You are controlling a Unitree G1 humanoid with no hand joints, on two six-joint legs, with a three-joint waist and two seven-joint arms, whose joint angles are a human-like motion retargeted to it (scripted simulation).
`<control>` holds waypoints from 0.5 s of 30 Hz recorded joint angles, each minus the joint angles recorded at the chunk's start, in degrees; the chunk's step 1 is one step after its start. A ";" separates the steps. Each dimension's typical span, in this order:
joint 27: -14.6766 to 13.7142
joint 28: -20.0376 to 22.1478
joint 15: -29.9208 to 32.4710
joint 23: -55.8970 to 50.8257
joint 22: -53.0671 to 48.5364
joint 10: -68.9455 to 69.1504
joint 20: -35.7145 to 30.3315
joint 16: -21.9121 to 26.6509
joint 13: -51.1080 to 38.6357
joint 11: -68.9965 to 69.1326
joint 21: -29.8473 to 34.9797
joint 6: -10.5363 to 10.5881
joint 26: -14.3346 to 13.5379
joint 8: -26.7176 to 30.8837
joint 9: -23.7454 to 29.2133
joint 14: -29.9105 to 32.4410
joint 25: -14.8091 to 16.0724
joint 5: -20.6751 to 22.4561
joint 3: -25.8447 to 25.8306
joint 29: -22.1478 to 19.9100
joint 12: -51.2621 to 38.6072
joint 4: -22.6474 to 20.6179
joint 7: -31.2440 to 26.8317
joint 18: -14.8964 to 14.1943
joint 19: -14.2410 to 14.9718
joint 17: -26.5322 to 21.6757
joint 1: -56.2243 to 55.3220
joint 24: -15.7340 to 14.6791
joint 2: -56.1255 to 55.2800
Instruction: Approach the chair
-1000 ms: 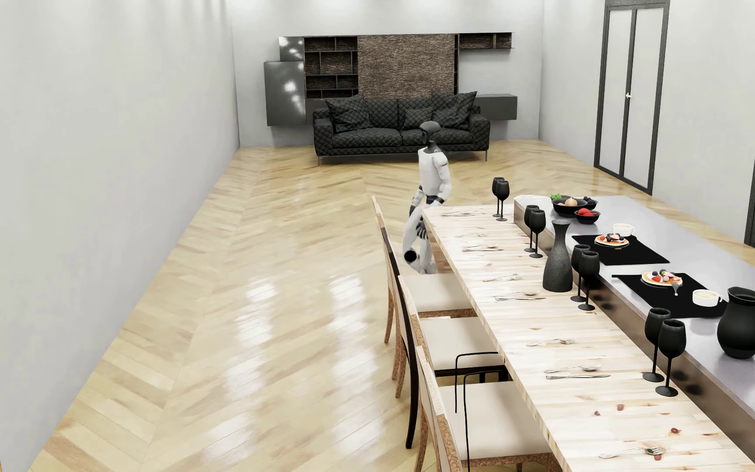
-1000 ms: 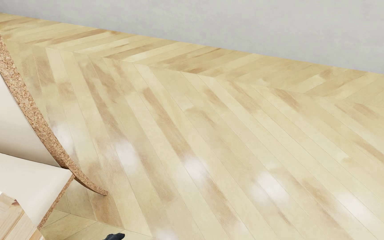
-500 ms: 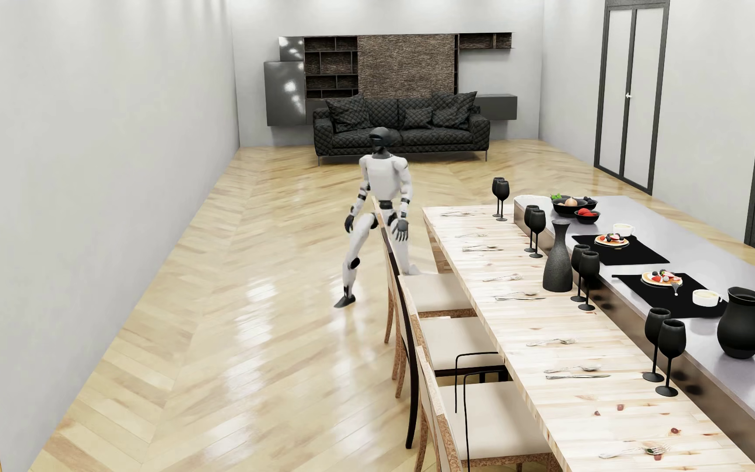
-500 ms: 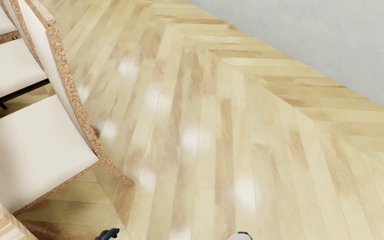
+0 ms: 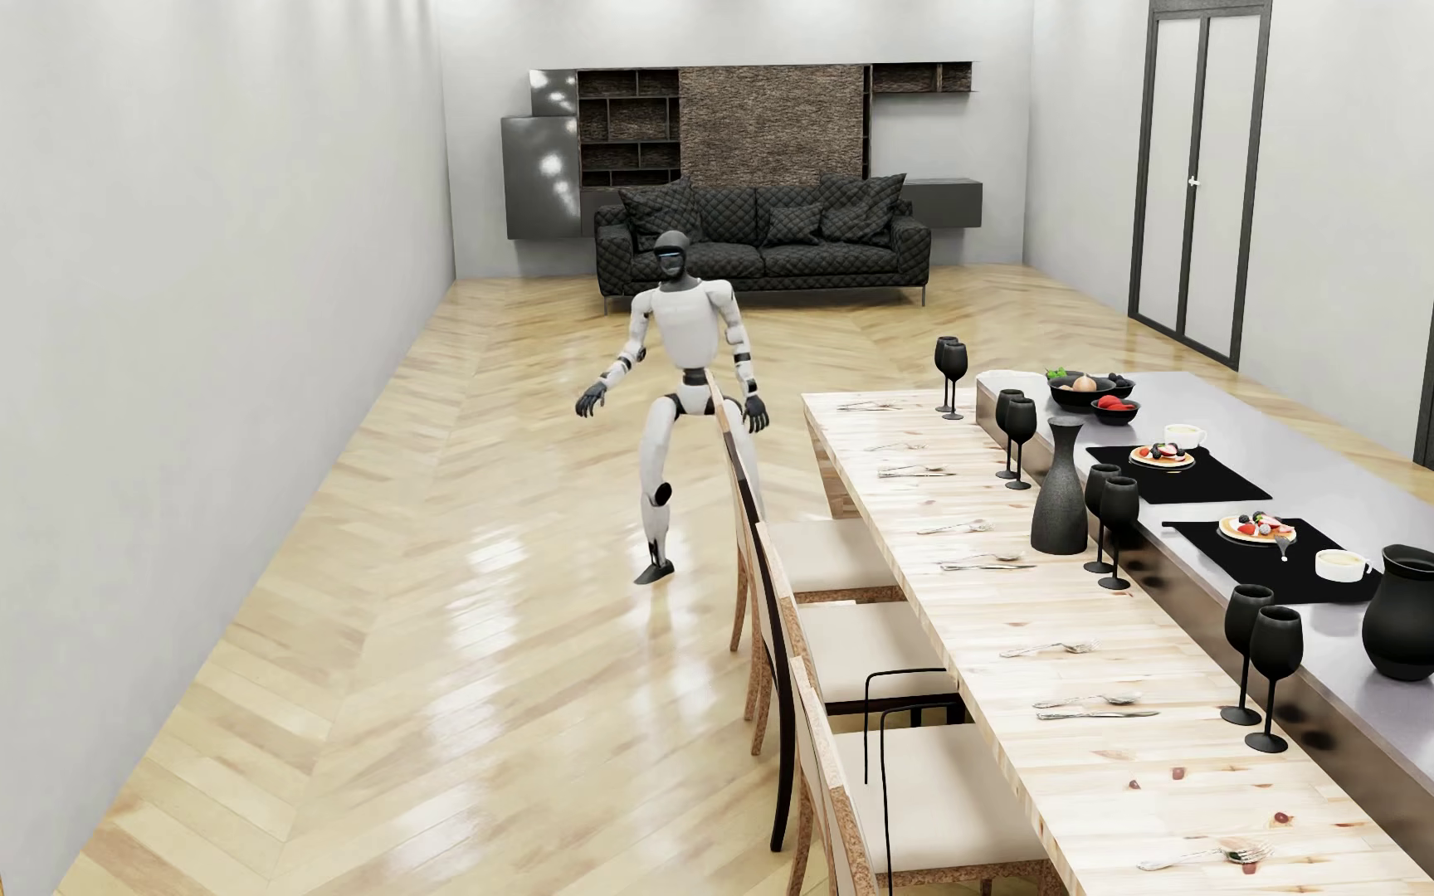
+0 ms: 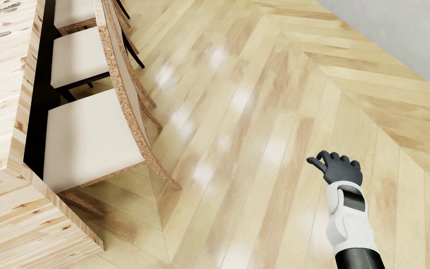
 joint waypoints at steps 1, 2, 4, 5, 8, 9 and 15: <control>-0.81 2.58 -0.11 0.22 -1.84 -0.68 0.03 0.11 1.11 0.28 0.81 0.21 0.38 -1.12 0.00 0.36 0.39 -0.06 -0.08 1.27 -1.08 -0.06 -1.02 0.22 -0.15 1.65 -0.77 -0.12 -0.25; -1.46 5.20 -0.24 0.53 -3.48 -0.57 -0.30 0.24 2.25 0.99 1.88 0.37 0.43 -2.10 0.09 0.61 0.10 -0.48 -0.20 2.43 -2.15 -0.10 -1.47 1.38 -0.17 2.97 -1.97 -0.30 -0.85; -2.32 8.71 -0.34 1.29 -6.14 1.89 -1.13 0.45 4.62 2.83 5.71 0.34 -0.70 -3.13 0.52 -0.48 -0.43 -2.17 -0.16 2.99 -3.82 -1.06 -5.04 4.53 0.14 5.34 -5.26 -1.69 -2.36; -3.11 9.48 -0.26 2.11 -7.31 4.77 -1.58 0.63 5.70 3.40 8.58 0.11 -0.96 -3.40 0.78 -1.31 -1.01 -2.95 0.07 3.07 -4.06 -2.01 -10.05 4.57 0.35 6.24 -7.78 -2.58 -2.88; -4.75 7.90 0.18 6.67 -12.89 16.78 -3.10 0.88 7.86 5.05 15.05 -0.64 -1.27 -3.40 1.47 -4.85 -3.36 -4.69 0.31 3.77 -2.34 -0.27 -18.29 4.81 1.53 9.20 -14.65 -1.97 -4.30; -3.51 8.03 0.07 8.59 -15.19 19.97 -2.82 0.10 8.69 6.37 15.45 -0.90 -1.05 -2.96 1.73 -5.57 -4.15 -5.45 0.43 2.38 -1.33 2.04 -18.25 6.25 2.11 10.62 -16.07 -1.31 -5.07; 4.82 12.63 -2.14 19.60 -21.72 28.65 -1.32 0.37 18.52 19.71 3.94 -4.48 -2.97 2.66 4.03 -11.36 4.13 -13.25 1.76 -2.90 -4.19 -0.91 -46.97 6.87 8.74 13.60 -24.20 1.99 -9.51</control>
